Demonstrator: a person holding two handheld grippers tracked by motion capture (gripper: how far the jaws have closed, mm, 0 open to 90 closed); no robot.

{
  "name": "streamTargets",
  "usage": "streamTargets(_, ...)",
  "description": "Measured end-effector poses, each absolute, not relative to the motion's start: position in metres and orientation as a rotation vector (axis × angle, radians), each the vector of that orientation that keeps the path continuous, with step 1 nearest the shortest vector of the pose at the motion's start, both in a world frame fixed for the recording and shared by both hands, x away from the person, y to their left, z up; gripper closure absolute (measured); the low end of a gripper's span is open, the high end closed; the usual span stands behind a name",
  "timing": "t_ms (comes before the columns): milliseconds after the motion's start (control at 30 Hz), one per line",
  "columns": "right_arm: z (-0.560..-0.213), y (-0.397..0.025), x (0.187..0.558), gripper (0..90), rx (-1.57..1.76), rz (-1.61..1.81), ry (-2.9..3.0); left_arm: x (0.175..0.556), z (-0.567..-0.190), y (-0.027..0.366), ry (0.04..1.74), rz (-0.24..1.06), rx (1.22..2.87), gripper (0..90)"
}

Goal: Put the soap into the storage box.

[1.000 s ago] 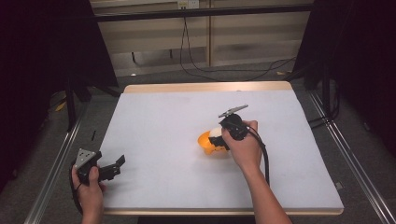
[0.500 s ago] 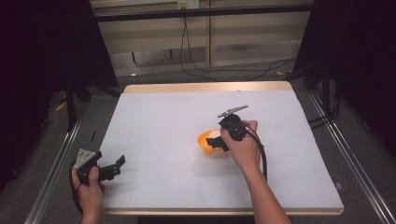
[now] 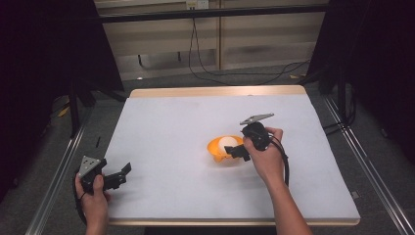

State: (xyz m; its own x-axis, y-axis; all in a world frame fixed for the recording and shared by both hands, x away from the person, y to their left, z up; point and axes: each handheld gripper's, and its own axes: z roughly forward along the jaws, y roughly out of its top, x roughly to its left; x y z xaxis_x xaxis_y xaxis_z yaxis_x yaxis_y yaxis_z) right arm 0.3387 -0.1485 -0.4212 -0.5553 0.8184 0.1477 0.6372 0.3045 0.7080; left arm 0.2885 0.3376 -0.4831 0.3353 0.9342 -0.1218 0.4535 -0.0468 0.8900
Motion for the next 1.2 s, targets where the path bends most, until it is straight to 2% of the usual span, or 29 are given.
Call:
streamTargets(467, -0.426, -0.183, 0.323, 0.0, 1.34, 1.092, 2.276, 0.288, -0.483, 0.338, 1.265, 0.649, 1.666, 0.9)
streamTargets(1200, -0.452, -0.249, 0.293, 0.0, 1.432, 1.057, 2.166, 0.288, -0.483, 0.338, 1.263, 0.653, 1.668, 0.9)
